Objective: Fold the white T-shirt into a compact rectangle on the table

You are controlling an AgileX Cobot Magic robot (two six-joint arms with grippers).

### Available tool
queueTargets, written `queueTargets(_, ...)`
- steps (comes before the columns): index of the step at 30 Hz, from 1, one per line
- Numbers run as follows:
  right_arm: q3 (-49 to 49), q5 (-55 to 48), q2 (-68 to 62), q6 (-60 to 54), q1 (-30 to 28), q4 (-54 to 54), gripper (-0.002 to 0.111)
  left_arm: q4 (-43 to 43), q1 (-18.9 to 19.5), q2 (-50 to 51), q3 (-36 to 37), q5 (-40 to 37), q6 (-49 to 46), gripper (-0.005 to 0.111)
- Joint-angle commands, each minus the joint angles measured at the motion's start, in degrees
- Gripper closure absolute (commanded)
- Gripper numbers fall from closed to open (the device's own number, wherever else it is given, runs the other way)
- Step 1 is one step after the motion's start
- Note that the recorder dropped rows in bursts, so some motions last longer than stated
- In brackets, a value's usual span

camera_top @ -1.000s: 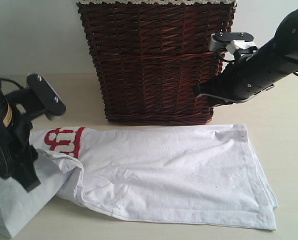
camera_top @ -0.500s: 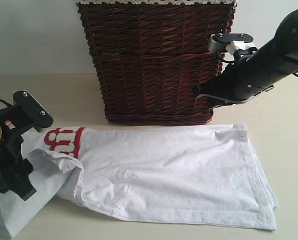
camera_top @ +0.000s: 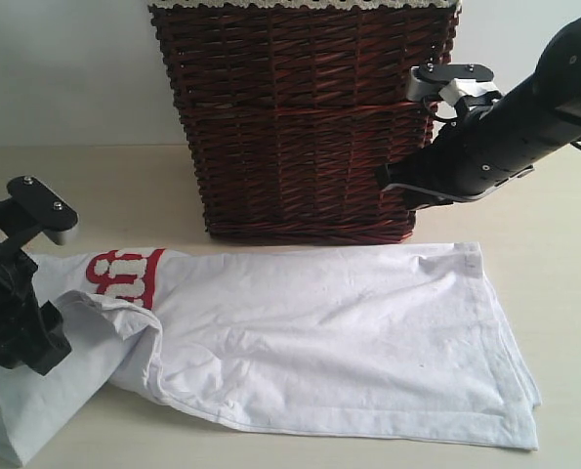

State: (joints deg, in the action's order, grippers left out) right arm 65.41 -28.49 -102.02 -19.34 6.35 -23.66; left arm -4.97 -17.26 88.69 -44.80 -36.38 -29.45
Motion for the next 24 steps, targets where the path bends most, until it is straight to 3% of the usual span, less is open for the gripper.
queueTargets(1,-0.4,0.8,0.6,-0.7,-0.3,-0.1,0.098,-2.8,0.2,2.6,0.0,1.2,-3.4,0.05)
queueTargets(7,-0.4,0.8,0.6,-1.0,-0.3,-0.1,0.098,-1.5,0.9,4.7,-2.7,1.6,-3.1,0.05)
queueTargets(13,-0.4,1.5,0.5,-1.1,-0.3,-0.1,0.098,-2.3,6.9,5.1,-3.2,0.8,-3.1,0.05)
queueTargets(15,-0.4,1.4,0.1,-1.1,-0.3,-0.1,0.098,-4.4,8.3,5.7,-3.2,0.6,-4.4,0.05)
queueTargets(20,-0.4,1.5,-2.1,-1.6,-0.3,-0.1,0.098,-20.7,8.6,7.0,-3.2,-2.4,-20.8,0.05)
queueTargets(24,-0.4,1.4,-4.0,-2.1,-0.3,-0.1,0.098,-21.0,8.6,8.1,-3.2,-2.5,-22.2,0.05)
